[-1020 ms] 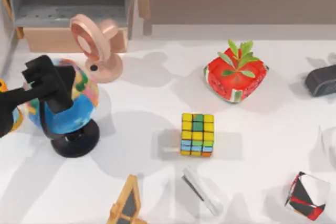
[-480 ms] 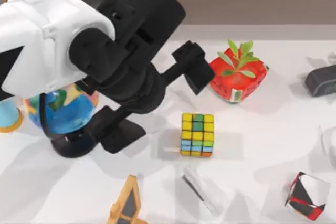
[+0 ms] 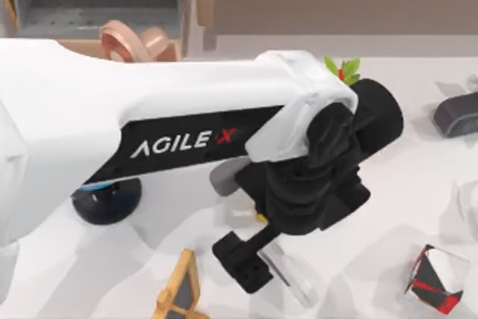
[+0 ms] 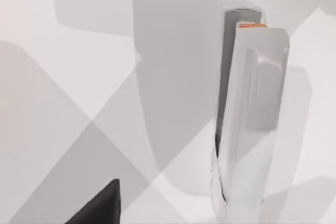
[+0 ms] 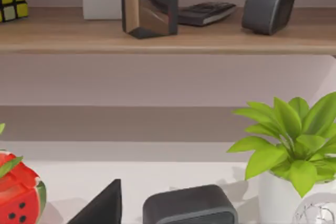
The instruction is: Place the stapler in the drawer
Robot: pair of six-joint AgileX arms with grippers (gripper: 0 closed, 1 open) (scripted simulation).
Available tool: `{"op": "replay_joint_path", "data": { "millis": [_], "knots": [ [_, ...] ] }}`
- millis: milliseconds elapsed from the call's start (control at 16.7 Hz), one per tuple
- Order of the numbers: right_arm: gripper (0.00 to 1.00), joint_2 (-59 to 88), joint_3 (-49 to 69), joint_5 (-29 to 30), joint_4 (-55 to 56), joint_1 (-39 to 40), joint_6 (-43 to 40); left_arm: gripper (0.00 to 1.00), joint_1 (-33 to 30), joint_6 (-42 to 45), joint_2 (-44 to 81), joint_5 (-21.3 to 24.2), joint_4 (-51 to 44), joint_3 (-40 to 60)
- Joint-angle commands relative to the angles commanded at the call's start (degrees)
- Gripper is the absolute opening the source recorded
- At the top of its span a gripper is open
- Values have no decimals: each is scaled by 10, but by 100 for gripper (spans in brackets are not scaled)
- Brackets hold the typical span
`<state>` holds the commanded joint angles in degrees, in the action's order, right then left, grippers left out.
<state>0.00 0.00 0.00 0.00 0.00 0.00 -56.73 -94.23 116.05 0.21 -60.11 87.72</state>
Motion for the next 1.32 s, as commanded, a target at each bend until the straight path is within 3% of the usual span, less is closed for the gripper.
{"op": "replay_joint_path", "data": {
  "millis": [420,780,1020,1320],
  "knots": [
    [100,0,0,0,0,0,0,100,-4,-11,16,-1,-5,3],
    [100,0,0,0,0,0,0,100,-6,-11,50,-1,84,-50],
    [100,0,0,0,0,0,0,100,-6,-11,54,-1,91,-55],
    [100,0,0,0,0,0,0,62,-6,-11,54,-1,91,-55]
  ]
}}
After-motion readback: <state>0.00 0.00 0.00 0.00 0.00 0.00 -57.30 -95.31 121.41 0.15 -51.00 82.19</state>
